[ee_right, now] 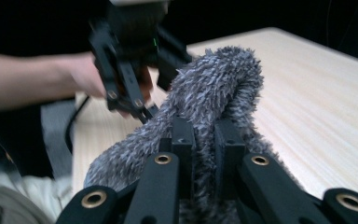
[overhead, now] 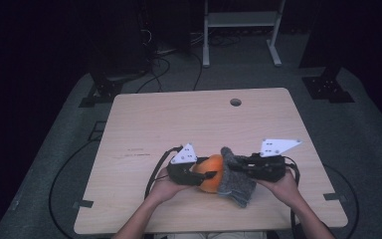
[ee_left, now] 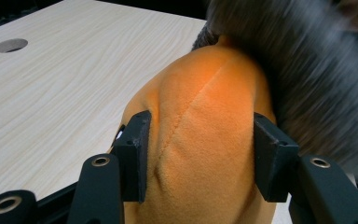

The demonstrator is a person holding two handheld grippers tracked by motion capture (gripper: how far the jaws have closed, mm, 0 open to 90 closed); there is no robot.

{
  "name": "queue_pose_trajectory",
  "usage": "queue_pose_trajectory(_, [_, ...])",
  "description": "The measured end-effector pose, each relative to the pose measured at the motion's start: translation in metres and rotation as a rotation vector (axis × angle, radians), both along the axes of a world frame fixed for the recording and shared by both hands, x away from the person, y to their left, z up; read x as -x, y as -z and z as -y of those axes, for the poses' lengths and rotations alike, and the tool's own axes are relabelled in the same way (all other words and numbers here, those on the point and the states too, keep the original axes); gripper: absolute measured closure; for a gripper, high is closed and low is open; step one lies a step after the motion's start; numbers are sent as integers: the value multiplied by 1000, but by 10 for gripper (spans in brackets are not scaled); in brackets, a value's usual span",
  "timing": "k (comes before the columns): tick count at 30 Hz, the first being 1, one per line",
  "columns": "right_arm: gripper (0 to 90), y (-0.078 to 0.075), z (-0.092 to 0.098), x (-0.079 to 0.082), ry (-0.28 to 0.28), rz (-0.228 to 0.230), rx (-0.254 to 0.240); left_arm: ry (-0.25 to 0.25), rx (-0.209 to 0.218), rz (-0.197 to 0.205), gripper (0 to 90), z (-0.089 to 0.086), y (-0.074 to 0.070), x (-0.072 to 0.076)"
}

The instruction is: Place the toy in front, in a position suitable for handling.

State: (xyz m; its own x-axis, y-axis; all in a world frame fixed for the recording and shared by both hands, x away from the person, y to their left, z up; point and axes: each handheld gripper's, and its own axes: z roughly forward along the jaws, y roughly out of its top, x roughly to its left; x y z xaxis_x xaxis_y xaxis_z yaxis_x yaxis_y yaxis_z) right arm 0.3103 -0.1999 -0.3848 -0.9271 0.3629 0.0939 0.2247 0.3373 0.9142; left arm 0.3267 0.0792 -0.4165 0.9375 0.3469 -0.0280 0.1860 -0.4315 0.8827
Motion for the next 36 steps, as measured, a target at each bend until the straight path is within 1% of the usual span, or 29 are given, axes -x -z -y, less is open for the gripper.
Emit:
queue_pose_trajectory(1, [808,5,-4,-2,0,-9,23,13,-12,-6,459,-1,2,0])
queue_pose_trajectory(2, [809,10,-6,-4,-1,-22,36,27,-8,-12,438,-2,4,0])
queue_pose_trajectory(3, [809,13,-5,-5,-5,-31,35,47,4,-7,406,-3,6,-1])
queue_pose_trajectory(4, [809,16,-3,-5,-8,-47,30,57,16,0,350,-4,7,-1])
queue_pose_trajectory(5, [809,17,-2,-5,-11,-45,30,74,31,6,307,-5,9,-3])
queue_pose_trajectory(6, [809,18,0,-3,-10,-47,41,82,43,2,245,-5,10,-4])
queue_pose_trajectory(7, [808,18,1,-3,-8,-46,46,85,64,-15,205,-5,11,-7])
queue_pose_trajectory(8, [808,19,4,-2,0,-47,53,85,71,-24,173,-5,12,-9])
queue_pose_trajectory(10, [808,21,10,-3,13,-53,53,54,60,-42,95,-4,14,-12])
queue_pose_trajectory(11, [808,22,12,-3,18,-54,48,45,56,-80,74,-4,17,-16])
queue_pose_trajectory(12, [808,23,16,-4,25,-61,46,45,62,-106,67,-4,19,-18])
queue_pose_trajectory(13, [808,24,18,-4,31,-65,50,43,71,-114,73,-4,21,-19])
queue_pose_trajectory(14, [808,24,20,-5,36,-61,57,46,81,-114,113,-4,21,-19])
queue_pose_trajectory(16, [808,27,24,-5,47,-66,57,44,78,-92,211,-3,21,-17])
queue_pose_trajectory(17, [808,29,27,-5,53,-70,59,43,77,-90,242,-3,21,-16])
queue_pose_trajectory(20, [808,35,39,-4,80,-87,85,33,79,-89,291,-3,21,-15])
queue_pose_trajectory(22, [807,36,45,-2,100,-91,112,21,81,-87,334,-4,19,-14])
queue_pose_trajectory(23, [807,34,48,-1,103,-93,103,20,83,-81,366,-5,17,-13])
queue_pose_trajectory(25, [806,28,49,3,96,-85,60,21,96,-72,411,-4,13,-11])
queue_pose_trajectory(26, [806,21,46,6,79,-71,34,21,103,-62,428,-3,12,-10])
queue_pose_trajectory(27, [806,17,43,7,68,-58,18,24,110,-39,439,-2,9,-9])
queue_pose_trajectory(29, [806,6,31,7,33,-32,-17,40,93,11,455,2,4,-4])
queue_pose_trajectory(30, [806,2,22,6,18,-19,-18,39,94,14,459,2,3,-2])
queue_pose_trajectory(31, [806,0,16,5,12,-10,-12,42,102,19,464,2,1,-1])
queue_pose_trajectory(32, [806,0,9,2,4,-6,4,38,103,25,473,0,-1,0])
queue_pose_trajectory(33, [807,2,7,0,4,-8,4,31,98,35,476,-3,-2,0])
queue_pose_trajectory(35, [807,10,8,-7,19,-39,7,13,98,32,482,-9,-3,-1])
queue_pose_trajectory(36, [807,17,8,-9,31,-54,25,9,94,32,482,-12,-3,-2])
